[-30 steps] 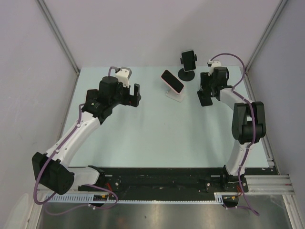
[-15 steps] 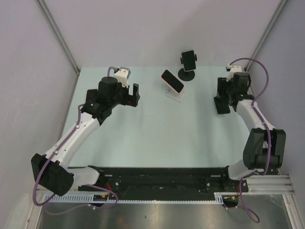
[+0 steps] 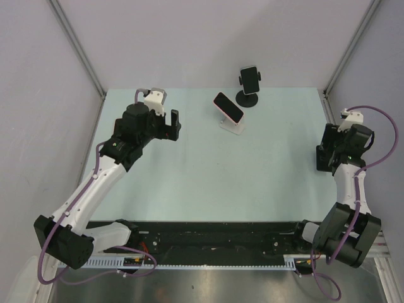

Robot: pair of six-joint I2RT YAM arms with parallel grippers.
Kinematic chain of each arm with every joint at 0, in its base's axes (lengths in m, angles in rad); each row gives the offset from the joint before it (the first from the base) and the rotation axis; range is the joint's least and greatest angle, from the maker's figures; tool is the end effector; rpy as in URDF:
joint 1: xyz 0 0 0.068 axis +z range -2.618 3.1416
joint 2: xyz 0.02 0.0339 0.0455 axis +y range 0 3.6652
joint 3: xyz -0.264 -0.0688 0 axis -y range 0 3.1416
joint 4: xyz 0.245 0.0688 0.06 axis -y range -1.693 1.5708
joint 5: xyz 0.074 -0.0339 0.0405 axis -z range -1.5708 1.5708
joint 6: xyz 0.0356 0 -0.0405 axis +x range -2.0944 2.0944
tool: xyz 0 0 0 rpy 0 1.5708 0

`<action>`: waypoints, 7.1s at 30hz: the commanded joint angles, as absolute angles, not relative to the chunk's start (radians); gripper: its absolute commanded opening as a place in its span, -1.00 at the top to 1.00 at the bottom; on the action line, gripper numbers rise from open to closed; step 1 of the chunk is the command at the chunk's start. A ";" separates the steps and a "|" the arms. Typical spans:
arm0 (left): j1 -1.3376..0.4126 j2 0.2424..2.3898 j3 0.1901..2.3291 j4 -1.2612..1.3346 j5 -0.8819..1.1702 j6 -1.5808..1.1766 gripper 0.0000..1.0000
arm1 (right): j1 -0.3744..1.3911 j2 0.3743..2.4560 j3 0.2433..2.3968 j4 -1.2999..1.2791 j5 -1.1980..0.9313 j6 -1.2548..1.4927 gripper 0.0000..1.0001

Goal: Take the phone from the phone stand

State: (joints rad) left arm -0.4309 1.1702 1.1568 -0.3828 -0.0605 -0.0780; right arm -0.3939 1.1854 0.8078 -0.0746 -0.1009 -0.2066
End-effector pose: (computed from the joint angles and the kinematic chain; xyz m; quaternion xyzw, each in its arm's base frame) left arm 0.2407 -0.1083 0.3710 0.1296 0.8221 -0.1150 0.5424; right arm 0.2498 -0.0999 0.2758 0.0525 0.8453 -0.1159 0.5188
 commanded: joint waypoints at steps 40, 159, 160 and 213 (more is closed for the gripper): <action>-0.431 1.100 1.127 -0.328 -0.092 -0.031 -1.00 | -0.463 1.257 0.811 0.037 -0.210 -0.325 -1.00; -0.397 1.218 1.163 -0.360 0.121 -0.113 -0.99 | 0.374 1.824 1.414 0.091 -0.250 -0.149 0.89; -0.397 1.218 1.163 -0.362 0.120 -0.114 -1.00 | 0.374 1.819 1.398 0.100 -0.244 -0.146 0.92; -0.397 1.233 1.161 -0.359 0.137 -0.124 -1.00 | 0.377 1.937 1.236 0.244 -0.193 -0.135 -0.62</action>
State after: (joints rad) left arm -0.4026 1.2366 1.1263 -0.3695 0.1123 -0.1158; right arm 0.3775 1.9060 1.2339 0.2142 -0.2062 -0.1417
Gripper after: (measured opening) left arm 0.996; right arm 0.816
